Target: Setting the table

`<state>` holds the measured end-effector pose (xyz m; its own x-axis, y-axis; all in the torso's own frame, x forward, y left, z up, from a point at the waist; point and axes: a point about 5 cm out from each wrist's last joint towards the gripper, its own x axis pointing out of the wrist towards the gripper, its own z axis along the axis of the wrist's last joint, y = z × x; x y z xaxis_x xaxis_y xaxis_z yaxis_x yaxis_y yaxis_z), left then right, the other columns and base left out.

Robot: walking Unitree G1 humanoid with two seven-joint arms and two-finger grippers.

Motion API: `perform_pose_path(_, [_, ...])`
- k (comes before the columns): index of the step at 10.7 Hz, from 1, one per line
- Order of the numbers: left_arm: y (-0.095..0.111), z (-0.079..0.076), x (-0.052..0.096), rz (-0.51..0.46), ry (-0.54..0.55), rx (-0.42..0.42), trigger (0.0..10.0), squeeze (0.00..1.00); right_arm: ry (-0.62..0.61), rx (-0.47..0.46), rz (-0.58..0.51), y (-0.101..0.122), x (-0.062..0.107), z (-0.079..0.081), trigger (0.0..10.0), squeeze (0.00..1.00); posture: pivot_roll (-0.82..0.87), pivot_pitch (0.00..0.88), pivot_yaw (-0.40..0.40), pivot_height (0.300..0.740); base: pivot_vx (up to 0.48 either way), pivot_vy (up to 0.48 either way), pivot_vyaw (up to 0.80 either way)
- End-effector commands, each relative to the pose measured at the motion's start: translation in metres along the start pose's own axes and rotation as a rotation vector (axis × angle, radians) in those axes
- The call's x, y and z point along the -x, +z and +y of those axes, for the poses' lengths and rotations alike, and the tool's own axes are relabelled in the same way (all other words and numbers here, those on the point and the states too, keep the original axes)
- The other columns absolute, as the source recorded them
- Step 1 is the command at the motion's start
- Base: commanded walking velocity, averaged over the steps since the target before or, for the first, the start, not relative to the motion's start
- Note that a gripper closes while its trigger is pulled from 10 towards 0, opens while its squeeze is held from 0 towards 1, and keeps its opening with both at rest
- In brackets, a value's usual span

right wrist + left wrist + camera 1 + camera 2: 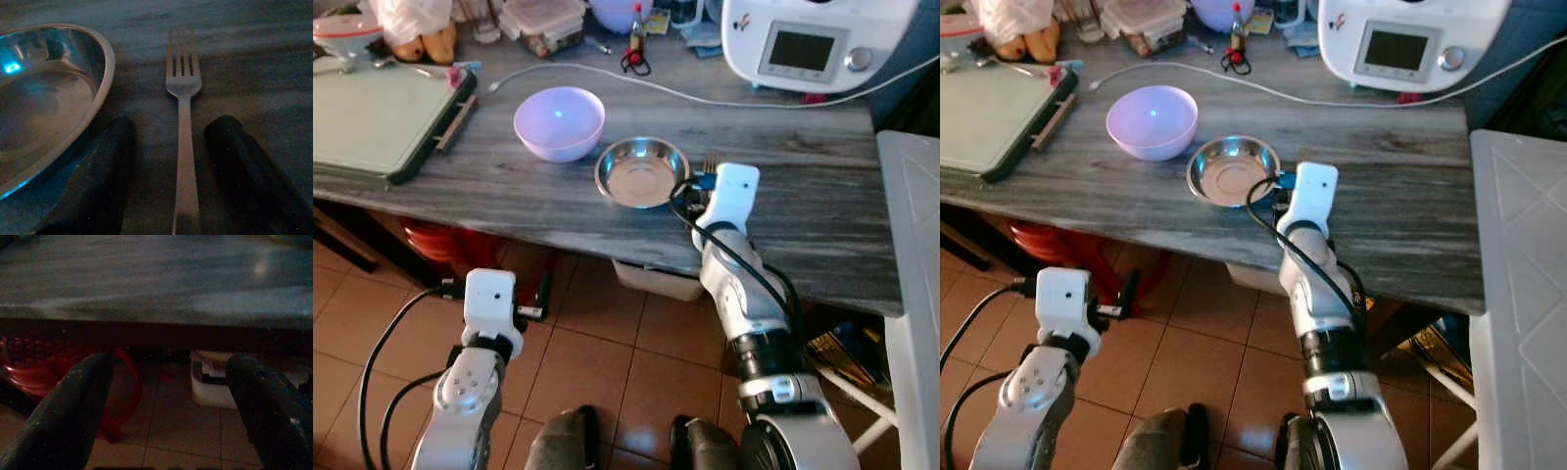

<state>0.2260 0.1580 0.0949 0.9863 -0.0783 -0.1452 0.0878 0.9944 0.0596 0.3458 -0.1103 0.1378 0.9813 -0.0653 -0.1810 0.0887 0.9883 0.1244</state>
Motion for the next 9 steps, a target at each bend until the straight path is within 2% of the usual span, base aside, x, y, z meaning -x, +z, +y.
perform_pose_path(1, [-0.002,0.002,0.001,-0.008,0.016,0.009,10.0,0.0,0.007,-0.019,-0.036,-0.002,0.006,-0.005,10.0,1.0,0.03,0.135,0.042,0.74,0.0,0.0,0.0])
perform_pose_path(3, [-0.002,0.004,-0.004,-0.016,0.072,-0.002,10.0,0.0,0.02,0.009,-0.129,0.007,0.015,-0.014,10.0,1.0,0.03,0.087,0.041,0.74,0.0,0.0,0.0])
perform_pose_path(4, [-0.001,0.006,-0.007,-0.023,0.074,0.007,10.0,0.0,0.024,0.021,-0.165,0.009,0.022,-0.026,10.0,0.97,0.02,0.067,0.04,0.74,0.0,0.0,0.0])
perform_pose_path(5, [-0.002,0.007,-0.007,-0.025,0.078,0.006,10.0,0.0,0.05,0.06,-0.223,0.012,0.03,-0.033,10.0,0.59,0.02,0.049,0.04,0.74,0.0,0.0,0.0])
perform_pose_path(6, [-0.005,0.009,-0.008,-0.022,0.085,0.013,10.0,0.0,0.078,0.127,-0.235,0.005,0.041,-0.043,10.0,0.0,0.01,0.027,0.04,0.74,0.0,0.0,0.0])
perform_pose_path(8, [-0.004,0.014,-0.008,-0.035,0.113,0.013,10.0,0.0,0.066,0.208,-0.236,-0.002,0.06,-0.065,10.0,0.0,-0.01,0.0,0.046,0.74,-0.255,0.0,0.0])
perform_pose_path(9, [-0.005,0.015,-0.009,-0.034,0.117,0.013,10.0,0.0,0.048,0.208,-0.21,-0.008,0.063,-0.07,10.0,0.0,-0.02,0.0,0.047,0.74,-0.255,0.0,0.0])
